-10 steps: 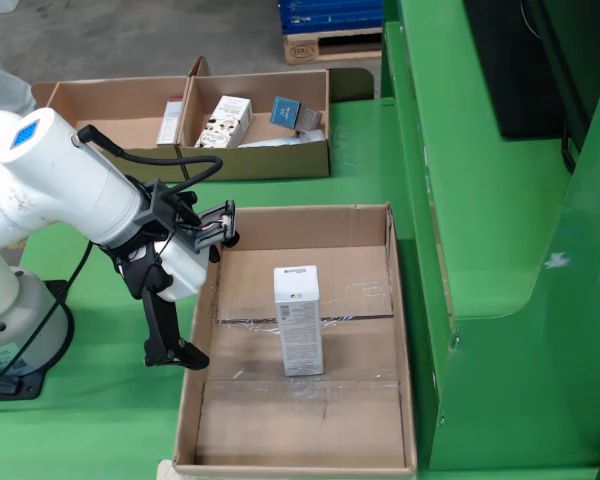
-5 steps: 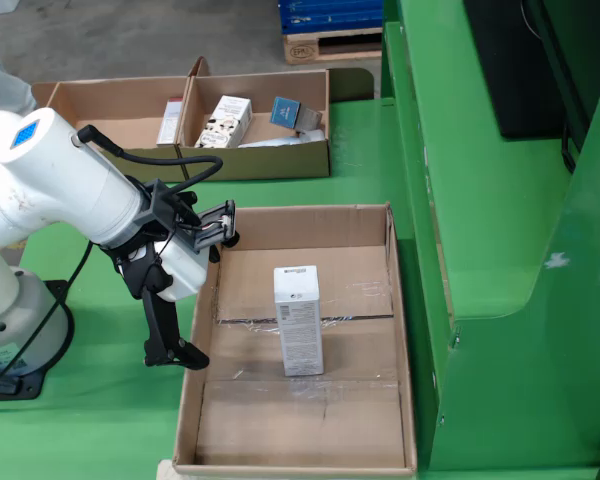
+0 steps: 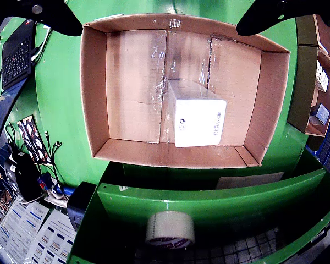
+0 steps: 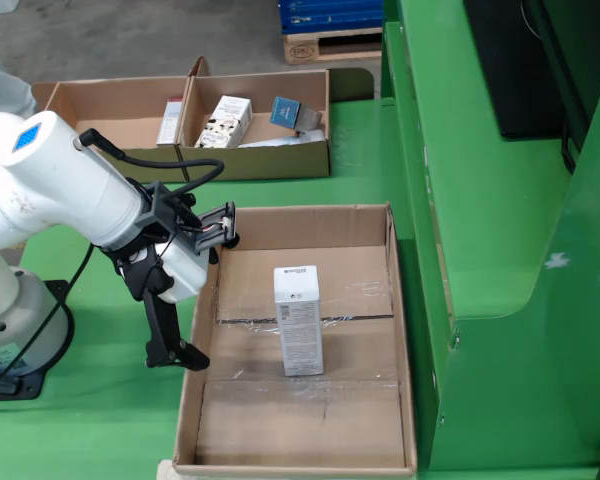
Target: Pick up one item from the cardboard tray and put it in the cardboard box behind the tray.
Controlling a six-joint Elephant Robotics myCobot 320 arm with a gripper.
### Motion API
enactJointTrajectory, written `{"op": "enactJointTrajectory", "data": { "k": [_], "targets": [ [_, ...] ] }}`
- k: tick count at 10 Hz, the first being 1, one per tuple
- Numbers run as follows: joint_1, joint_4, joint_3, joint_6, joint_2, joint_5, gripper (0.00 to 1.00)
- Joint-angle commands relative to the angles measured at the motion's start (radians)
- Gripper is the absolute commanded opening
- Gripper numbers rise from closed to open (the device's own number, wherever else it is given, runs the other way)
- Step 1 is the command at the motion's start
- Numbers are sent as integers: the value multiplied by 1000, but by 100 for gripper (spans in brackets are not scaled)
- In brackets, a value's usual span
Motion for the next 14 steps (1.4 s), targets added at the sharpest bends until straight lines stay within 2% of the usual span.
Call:
{"op": "enactJointTrajectory", "data": {
  "k": [1, 7, 14],
  "targets": [
    [13, 1, 20, 0, 36, -4, 100],
    [59, -9, -10, 8, 76, -20, 100],
    [59, -34, 91, -21, 9, -11, 100]
  ]
}}
